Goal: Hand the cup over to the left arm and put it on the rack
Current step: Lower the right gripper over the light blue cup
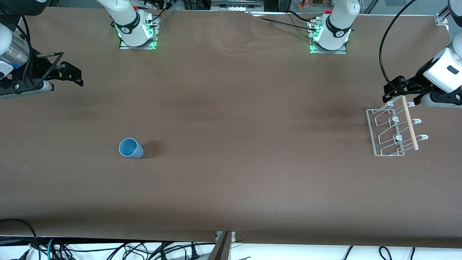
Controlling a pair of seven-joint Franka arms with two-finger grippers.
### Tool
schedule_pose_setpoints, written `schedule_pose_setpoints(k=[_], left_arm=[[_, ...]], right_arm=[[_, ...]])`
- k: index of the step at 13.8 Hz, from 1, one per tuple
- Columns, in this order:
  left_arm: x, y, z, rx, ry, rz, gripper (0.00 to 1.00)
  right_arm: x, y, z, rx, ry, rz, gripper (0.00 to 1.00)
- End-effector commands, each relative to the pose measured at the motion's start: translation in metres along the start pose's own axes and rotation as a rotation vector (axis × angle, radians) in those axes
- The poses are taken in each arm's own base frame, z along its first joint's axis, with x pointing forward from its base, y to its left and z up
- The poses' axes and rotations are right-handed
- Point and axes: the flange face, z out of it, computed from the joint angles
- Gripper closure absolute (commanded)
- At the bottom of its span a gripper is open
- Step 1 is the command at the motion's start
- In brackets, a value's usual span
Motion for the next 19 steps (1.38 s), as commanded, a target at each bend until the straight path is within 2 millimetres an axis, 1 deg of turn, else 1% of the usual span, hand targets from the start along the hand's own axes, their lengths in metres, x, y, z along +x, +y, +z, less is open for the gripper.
schedule_pose_setpoints(k=[1,4,7,8,12,16,18,19], left_arm=[[0.001,0.0,-0.002,0.0,0.009,0.003,0.0],[0.001,-0.001,-0.002,0.0,0.009,0.001,0.0],[0.001,-0.001,-0.002,0.0,0.009,0.001,0.0],[0.002,-0.001,-0.006,0.0,0.016,0.002,0.0],[0.002,-0.001,-0.005,0.0,0.013,0.002,0.0],[0.002,-0.001,-0.005,0.0,0.013,0.002,0.0],[0.002,-0.001,-0.006,0.0,0.014,0.002,0.0],[0.002,-0.001,-0.006,0.0,0.014,0.002,0.0]], right_arm=[[-0.002,0.002,-0.006,-0.007,-0.006,0.0,0.01],[-0.003,0.001,-0.005,-0.005,-0.015,-0.008,0.01],[-0.001,0.001,-0.003,-0.004,-0.018,-0.003,0.01],[0.0,0.001,-0.004,-0.002,-0.016,-0.001,0.01],[0.0,0.002,-0.002,-0.001,-0.022,-0.015,0.01],[0.006,0.004,0.007,0.001,-0.034,-0.012,0.01],[0.012,0.005,0.012,0.001,-0.035,-0.012,0.01],[0.017,0.006,0.019,0.003,-0.046,-0.01,0.01]])
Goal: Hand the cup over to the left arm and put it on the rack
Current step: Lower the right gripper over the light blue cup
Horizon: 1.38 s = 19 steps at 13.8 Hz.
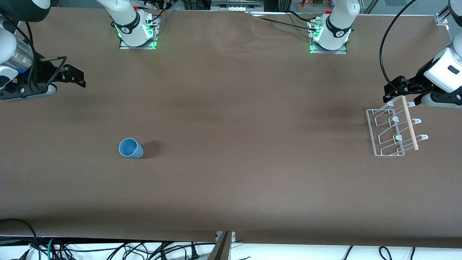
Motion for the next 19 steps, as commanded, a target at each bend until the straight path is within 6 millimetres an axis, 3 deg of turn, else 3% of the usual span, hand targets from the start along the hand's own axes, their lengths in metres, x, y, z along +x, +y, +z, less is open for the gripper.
schedule_pose_setpoints(k=[1,5,10,14,17,19], left_arm=[[0.002,-0.001,-0.004,0.0,0.009,0.002,0.0],[0.002,-0.001,-0.004,0.0,0.009,0.002,0.0],[0.003,-0.001,-0.004,0.0,0.008,0.002,0.0],[0.003,-0.001,-0.004,0.0,0.008,0.001,0.0],[0.004,-0.003,-0.003,0.0,0.006,-0.002,0.0],[0.004,-0.003,-0.003,0.0,0.006,-0.002,0.0]], right_arm=[[0.017,0.006,0.002,-0.001,-0.006,-0.011,0.01],[0.054,0.012,0.021,0.003,-0.026,-0.011,0.01],[0.106,0.02,0.074,0.009,-0.067,-0.013,0.01],[0.152,0.014,0.151,0.004,-0.069,-0.021,0.01],[0.167,0.014,0.206,0.006,-0.094,-0.03,0.01],[0.17,0.009,0.231,0.009,-0.128,-0.037,0.01]])
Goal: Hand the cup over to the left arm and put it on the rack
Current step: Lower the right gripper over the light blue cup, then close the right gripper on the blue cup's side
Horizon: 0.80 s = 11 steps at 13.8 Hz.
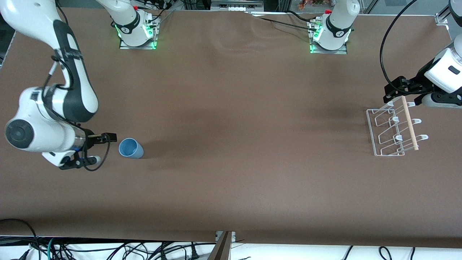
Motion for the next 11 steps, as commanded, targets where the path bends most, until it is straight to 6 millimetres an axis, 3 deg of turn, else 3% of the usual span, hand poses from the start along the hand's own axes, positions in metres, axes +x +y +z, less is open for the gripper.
schedule_pose_setpoints(k=[1,6,9,11], left_arm=[[0.003,-0.002,-0.004,0.0,0.007,0.0,0.0],[0.003,-0.002,-0.004,0.0,0.007,0.0,0.0],[0.003,-0.002,-0.004,0.0,0.007,0.0,0.0],[0.003,-0.002,-0.004,0.0,0.007,0.0,0.0]], right_arm=[[0.012,-0.005,0.016,-0.004,-0.02,-0.024,0.01],[0.019,-0.009,0.03,-0.006,-0.008,-0.02,0.01],[0.03,-0.035,0.051,-0.022,0.007,-0.015,0.01],[0.031,-0.035,0.055,-0.023,0.002,-0.021,0.01]])
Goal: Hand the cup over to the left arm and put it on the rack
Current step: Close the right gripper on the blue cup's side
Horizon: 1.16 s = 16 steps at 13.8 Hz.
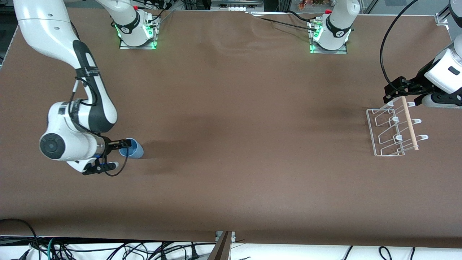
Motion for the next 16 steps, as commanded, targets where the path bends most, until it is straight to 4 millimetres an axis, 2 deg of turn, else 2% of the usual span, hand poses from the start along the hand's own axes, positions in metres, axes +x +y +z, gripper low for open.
schedule_pose_setpoints(k=[1,6,8,9,11,14,16], left_arm=[[0.003,-0.001,-0.005,0.0,0.008,0.001,0.0],[0.002,-0.002,-0.005,-0.001,0.007,0.001,0.0],[0.002,-0.002,-0.005,-0.001,0.007,0.001,0.0],[0.002,-0.002,-0.005,-0.001,0.007,0.001,0.0],[0.002,-0.002,-0.005,-0.001,0.007,0.001,0.0],[0.002,-0.003,-0.005,0.0,0.007,0.0,0.0],[0.002,-0.003,-0.005,-0.001,0.007,-0.001,0.0]], right_arm=[[0.006,-0.002,0.001,-0.015,0.007,0.002,0.01],[0.007,0.001,0.007,-0.015,-0.001,0.005,0.02],[0.008,0.002,0.011,-0.015,-0.001,0.011,0.14],[0.008,0.002,0.01,-0.017,0.004,0.014,0.32],[0.008,0.0,0.01,-0.012,0.004,0.016,0.79],[0.008,0.0,0.011,-0.009,0.002,0.042,1.0],[0.008,0.0,0.009,-0.006,0.003,0.046,1.0]])
